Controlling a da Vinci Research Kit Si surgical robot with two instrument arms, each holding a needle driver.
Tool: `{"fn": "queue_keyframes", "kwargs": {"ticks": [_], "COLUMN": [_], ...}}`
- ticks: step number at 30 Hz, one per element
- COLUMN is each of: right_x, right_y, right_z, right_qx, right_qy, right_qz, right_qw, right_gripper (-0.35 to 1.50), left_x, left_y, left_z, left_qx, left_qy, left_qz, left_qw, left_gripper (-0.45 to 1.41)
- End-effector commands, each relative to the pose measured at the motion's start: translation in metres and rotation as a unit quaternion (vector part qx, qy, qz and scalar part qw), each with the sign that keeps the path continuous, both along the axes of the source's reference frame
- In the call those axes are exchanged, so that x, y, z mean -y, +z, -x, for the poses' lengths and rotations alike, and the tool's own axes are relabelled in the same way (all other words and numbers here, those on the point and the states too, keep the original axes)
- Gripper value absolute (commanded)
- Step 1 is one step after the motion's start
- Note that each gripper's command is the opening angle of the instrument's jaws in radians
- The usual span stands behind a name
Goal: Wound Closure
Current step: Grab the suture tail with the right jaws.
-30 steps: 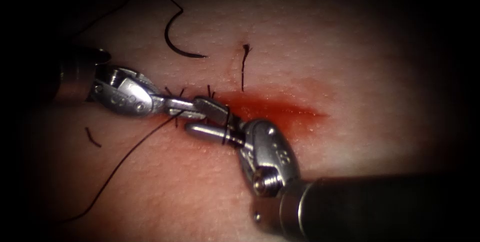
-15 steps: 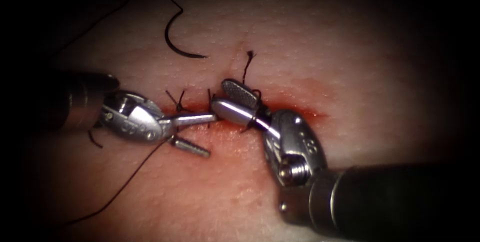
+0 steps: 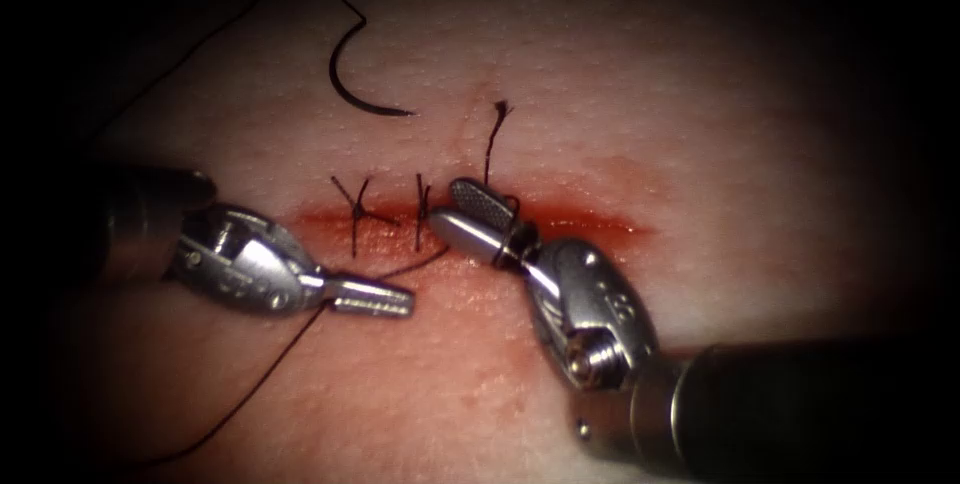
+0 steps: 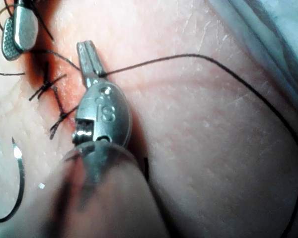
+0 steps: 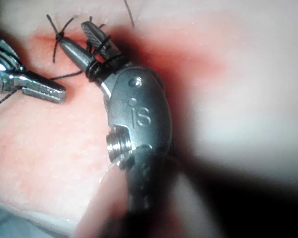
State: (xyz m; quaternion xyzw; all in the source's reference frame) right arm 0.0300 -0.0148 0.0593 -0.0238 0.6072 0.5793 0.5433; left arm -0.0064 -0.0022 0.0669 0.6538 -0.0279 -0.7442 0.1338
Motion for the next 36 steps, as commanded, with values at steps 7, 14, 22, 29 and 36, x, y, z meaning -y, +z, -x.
{"fn": "queue_keyframes", "kwargs": {"ticks": [7, 14, 22, 29, 36], "right_x": [0.0003, -0.0003, -0.0018, -0.0042, -0.0052], "right_y": [0.0006, 0.0006, 0.0013, 0.0015, 0.0020], "right_z": [-0.0002, 0.0001, 0.0003, -0.0003, -0.0010], "right_qx": [0.025, 0.081, 0.090, 0.092, 0.095], "right_qy": [0.023, 0.056, 0.074, 0.079, 0.090], "right_qz": [-0.013, -0.044, -0.065, -0.068, -0.065], "right_qw": [0.999, 0.994, 0.991, 0.990, 0.989], "right_gripper": [-0.11, 0.68, 0.96, 0.83, -0.35], "left_x": [0.0003, -0.0014, -0.0034, -0.0047, -0.0057], "left_y": [-0.0002, -0.0008, -0.0010, -0.0009, -0.0009], "left_z": [0.0024, 0.0044, 0.0053, 0.0054, 0.0054], "left_qx": [0.003, 0.012, 0.016, 0.018, 0.017], "left_qy": [-0.002, -0.001, -0.004, -0.005, -0.008], "left_qz": [-0.001, -0.010, -0.012, -0.014, -0.015], "left_qw": [1.000, 1.000, 1.000, 1.000, 1.000], "left_gripper": [-0.45, -0.45, -0.45, -0.45, -0.45]}}
